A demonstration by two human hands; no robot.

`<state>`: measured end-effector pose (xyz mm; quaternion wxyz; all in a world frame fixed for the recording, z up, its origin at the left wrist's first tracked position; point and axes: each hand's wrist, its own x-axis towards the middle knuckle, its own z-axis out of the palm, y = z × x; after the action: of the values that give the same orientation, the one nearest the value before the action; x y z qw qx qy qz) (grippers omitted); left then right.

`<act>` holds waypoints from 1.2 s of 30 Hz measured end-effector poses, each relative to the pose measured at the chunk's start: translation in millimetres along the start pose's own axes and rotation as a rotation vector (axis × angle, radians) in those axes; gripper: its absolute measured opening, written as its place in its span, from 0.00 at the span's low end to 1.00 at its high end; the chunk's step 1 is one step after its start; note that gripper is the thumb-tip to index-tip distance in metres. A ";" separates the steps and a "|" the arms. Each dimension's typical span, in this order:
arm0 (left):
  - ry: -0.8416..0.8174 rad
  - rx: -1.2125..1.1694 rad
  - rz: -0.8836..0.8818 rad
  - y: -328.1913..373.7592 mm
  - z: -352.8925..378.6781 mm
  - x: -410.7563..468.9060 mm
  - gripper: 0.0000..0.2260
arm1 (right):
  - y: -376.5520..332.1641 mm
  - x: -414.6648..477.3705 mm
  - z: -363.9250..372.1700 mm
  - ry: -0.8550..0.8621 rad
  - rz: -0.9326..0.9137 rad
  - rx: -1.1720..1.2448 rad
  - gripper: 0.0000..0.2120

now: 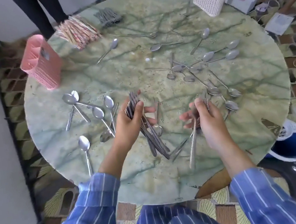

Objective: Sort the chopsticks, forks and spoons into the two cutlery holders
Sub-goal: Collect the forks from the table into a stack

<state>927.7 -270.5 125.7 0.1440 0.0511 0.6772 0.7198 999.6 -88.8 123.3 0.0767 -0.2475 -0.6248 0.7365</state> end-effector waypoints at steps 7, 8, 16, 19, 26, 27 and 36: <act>0.146 -0.113 -0.083 -6.2 -68.8 -33.1 0.11 | 11.8 -5.0 67.0 -0.246 0.111 0.186 0.15; 0.163 -0.120 -0.091 -6.8 -82.4 -34.1 0.10 | 13.8 -4.9 79.0 -0.257 0.134 0.199 0.16; 0.176 -0.148 -0.138 3.5 -213.7 -30.7 0.06 | 36.2 -0.2 210.4 -0.194 0.324 0.242 0.07; 0.127 -0.105 -0.154 13.1 -269.5 -28.0 0.07 | 41.4 -1.9 269.4 -0.207 0.304 0.256 0.07; 0.125 -0.082 -0.172 35.8 -393.9 -11.4 0.05 | 42.4 -6.7 398.7 -0.196 0.215 0.273 0.09; 0.129 -0.083 -0.178 37.8 -408.4 -6.7 0.05 | 42.5 -4.9 414.4 -0.209 0.206 0.273 0.09; 0.052 -0.029 -0.194 46.7 -509.2 83.2 0.08 | 51.4 54.7 543.5 -0.245 0.184 0.229 0.09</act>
<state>705.2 -738.3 122.2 0.1959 -0.0356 0.6721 0.7132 712.1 -555.9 112.0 -0.0399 -0.2015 -0.5162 0.8315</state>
